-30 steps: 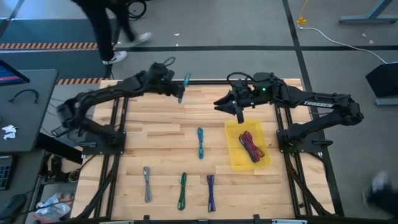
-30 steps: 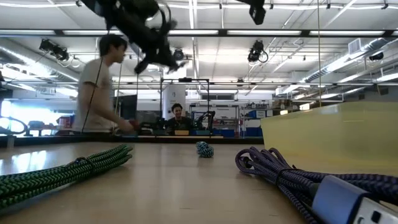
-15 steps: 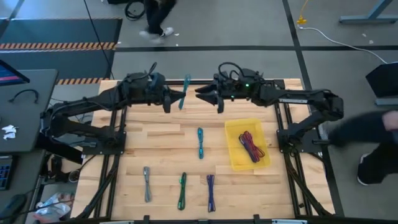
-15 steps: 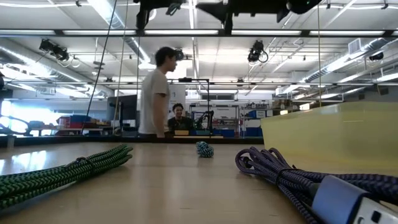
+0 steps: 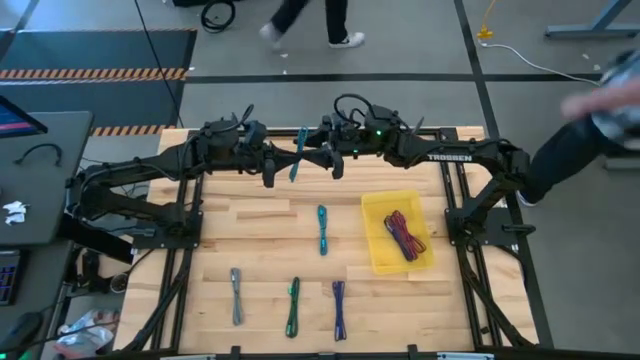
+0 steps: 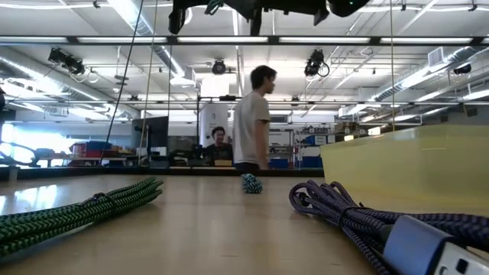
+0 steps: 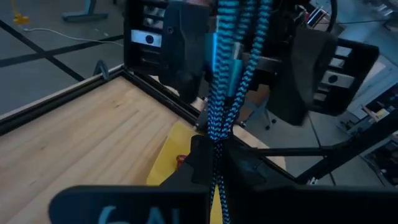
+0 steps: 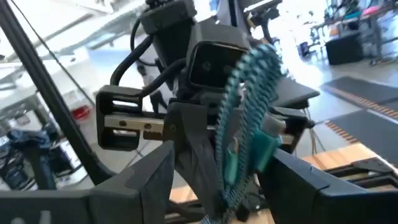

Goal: Pick and place USB-C Cables
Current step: Put the top blue charger cable into the yellow bin

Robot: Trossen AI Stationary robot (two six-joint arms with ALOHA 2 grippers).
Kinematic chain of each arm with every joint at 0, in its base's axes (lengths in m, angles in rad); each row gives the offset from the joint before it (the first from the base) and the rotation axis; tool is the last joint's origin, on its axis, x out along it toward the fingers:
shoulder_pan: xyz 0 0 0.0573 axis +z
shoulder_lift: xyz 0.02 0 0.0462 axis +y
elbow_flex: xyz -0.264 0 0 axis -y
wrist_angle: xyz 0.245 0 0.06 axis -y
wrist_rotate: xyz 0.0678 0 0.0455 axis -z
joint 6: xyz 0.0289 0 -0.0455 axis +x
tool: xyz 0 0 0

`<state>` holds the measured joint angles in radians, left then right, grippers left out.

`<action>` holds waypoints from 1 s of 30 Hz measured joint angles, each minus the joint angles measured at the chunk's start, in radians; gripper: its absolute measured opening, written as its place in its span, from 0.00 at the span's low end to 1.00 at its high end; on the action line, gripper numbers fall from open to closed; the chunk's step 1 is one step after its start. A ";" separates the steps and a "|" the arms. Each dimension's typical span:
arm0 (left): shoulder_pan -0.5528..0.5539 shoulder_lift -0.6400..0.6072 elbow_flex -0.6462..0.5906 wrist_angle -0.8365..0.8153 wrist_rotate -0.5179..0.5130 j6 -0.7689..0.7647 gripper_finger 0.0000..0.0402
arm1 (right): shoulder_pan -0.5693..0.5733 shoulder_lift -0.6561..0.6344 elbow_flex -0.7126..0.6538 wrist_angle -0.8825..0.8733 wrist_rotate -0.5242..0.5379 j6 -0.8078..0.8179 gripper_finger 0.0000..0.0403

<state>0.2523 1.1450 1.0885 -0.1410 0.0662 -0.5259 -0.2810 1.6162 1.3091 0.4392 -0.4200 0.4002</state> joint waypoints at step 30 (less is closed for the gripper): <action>0.000 0.000 0.002 0.023 0.052 0.044 0.15 | -0.083 -0.027 0.132 -0.268 -0.096 -0.113 0.04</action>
<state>0.2527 1.1446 1.0901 -0.1181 0.1179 -0.4816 -0.3637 1.5890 1.4406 0.1714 -0.5162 0.2876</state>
